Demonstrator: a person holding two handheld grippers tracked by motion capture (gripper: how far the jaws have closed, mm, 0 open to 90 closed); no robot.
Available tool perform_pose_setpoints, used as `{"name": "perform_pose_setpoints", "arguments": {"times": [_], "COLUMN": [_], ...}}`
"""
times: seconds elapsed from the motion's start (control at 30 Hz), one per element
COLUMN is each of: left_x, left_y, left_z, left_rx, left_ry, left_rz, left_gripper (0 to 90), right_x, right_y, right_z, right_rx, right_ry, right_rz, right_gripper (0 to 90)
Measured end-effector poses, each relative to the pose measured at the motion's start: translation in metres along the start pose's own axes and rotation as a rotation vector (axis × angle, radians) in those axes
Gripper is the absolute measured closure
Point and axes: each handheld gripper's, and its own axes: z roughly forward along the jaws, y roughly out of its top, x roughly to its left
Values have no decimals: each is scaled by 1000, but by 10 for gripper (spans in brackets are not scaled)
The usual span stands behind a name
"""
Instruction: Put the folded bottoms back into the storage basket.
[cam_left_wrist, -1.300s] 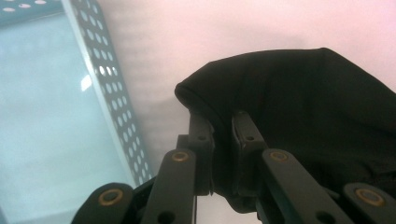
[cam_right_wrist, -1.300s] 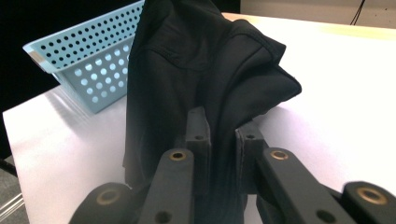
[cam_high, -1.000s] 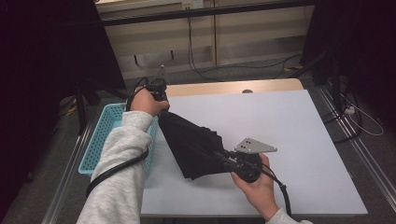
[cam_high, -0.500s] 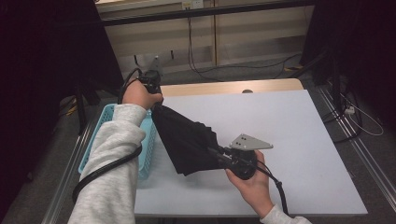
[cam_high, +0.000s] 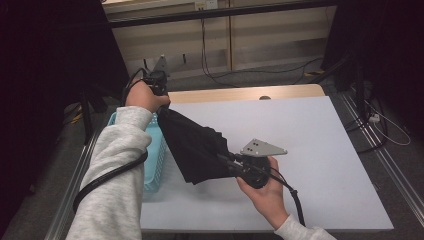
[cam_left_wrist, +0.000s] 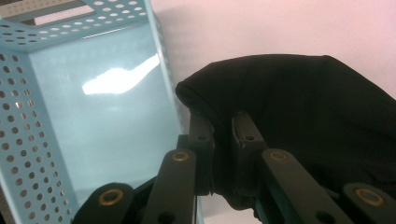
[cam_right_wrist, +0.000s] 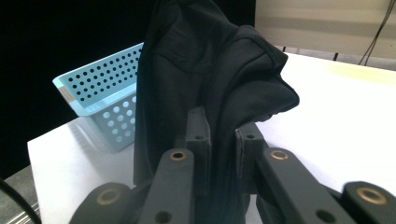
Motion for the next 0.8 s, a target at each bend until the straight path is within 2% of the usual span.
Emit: {"name": "perform_pose_setpoints", "arguments": {"times": [0.33,0.6,0.8], "left_x": [16,29,36], "left_y": [0,-2,-4], "left_z": [-8,-15,-25], "left_rx": [22,30,19], "left_ry": [33,35,37], "left_rz": [-35,-59,-73], "left_gripper": [812,812,812], "right_x": [12,21,24], "right_y": [11,20,23], "right_z": [13,21,27], "right_rx": [-4,-9,-10], "right_ry": [33,51,62], "right_rz": [-12,-21,-25], "right_gripper": [795,795,795]}}
